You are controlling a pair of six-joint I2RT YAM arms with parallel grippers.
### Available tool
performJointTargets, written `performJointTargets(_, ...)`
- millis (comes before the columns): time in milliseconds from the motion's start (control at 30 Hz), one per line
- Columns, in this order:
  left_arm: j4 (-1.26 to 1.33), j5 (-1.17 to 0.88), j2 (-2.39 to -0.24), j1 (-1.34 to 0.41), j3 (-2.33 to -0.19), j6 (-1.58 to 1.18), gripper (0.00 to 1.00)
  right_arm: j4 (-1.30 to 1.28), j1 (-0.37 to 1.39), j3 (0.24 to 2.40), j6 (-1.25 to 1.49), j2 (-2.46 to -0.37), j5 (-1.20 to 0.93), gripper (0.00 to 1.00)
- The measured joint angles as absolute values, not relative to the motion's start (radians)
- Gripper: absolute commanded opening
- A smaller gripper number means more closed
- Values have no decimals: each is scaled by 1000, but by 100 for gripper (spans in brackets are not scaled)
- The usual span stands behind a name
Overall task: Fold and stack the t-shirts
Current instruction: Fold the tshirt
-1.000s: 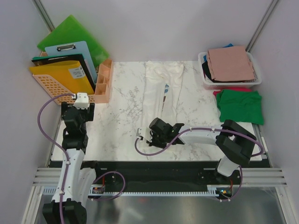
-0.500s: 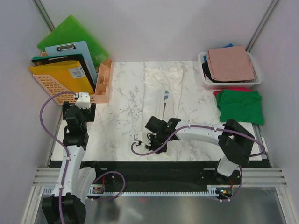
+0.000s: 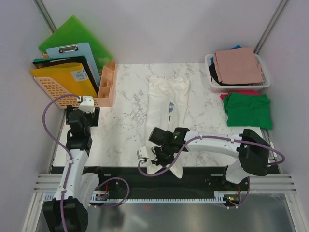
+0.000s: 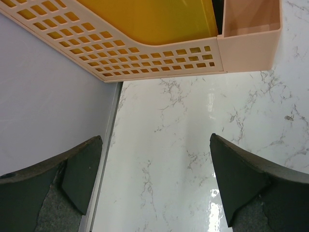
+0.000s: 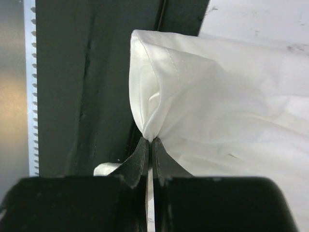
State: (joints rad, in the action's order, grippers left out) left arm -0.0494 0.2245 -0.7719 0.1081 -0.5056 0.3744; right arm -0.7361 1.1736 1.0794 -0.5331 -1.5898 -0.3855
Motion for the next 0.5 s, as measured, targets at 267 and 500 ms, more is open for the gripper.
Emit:
performJointTargets(267, -50, 207, -796, 109, -500, 373, 100, -788, 1090, 1215, -618, -1571, -334, 0)
performJointTargets(500, -51, 202, -789, 109, -477, 374, 100, -818, 944, 1329, -715, -1644, -308, 0)
